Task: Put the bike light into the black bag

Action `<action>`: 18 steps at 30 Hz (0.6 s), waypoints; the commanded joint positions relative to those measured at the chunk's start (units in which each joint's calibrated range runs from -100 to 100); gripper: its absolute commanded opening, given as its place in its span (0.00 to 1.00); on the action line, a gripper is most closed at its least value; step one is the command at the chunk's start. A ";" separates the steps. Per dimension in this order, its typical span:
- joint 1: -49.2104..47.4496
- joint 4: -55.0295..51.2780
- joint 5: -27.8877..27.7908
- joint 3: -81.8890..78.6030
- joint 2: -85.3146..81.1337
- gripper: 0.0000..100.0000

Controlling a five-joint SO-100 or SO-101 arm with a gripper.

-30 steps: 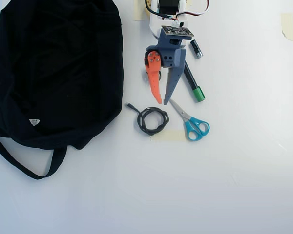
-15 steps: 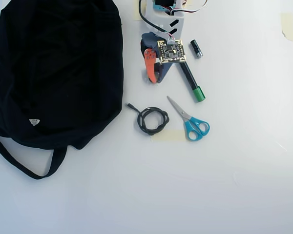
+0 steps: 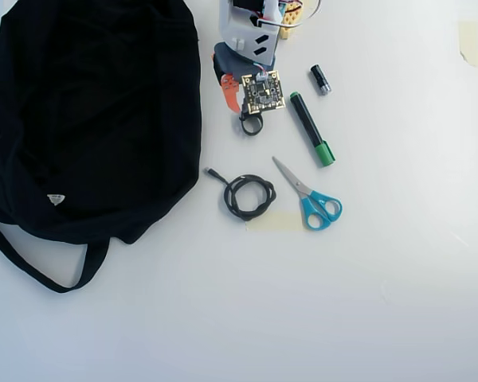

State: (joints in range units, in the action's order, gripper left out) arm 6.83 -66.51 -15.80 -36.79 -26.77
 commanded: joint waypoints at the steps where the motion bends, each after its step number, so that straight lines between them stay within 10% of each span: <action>1: -0.18 -0.50 -0.56 6.24 5.20 0.03; 18: -4.44 -3.86 -0.25 13.79 17.40 0.04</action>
State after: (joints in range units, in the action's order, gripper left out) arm 4.56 -68.83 -17.80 -25.55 -9.17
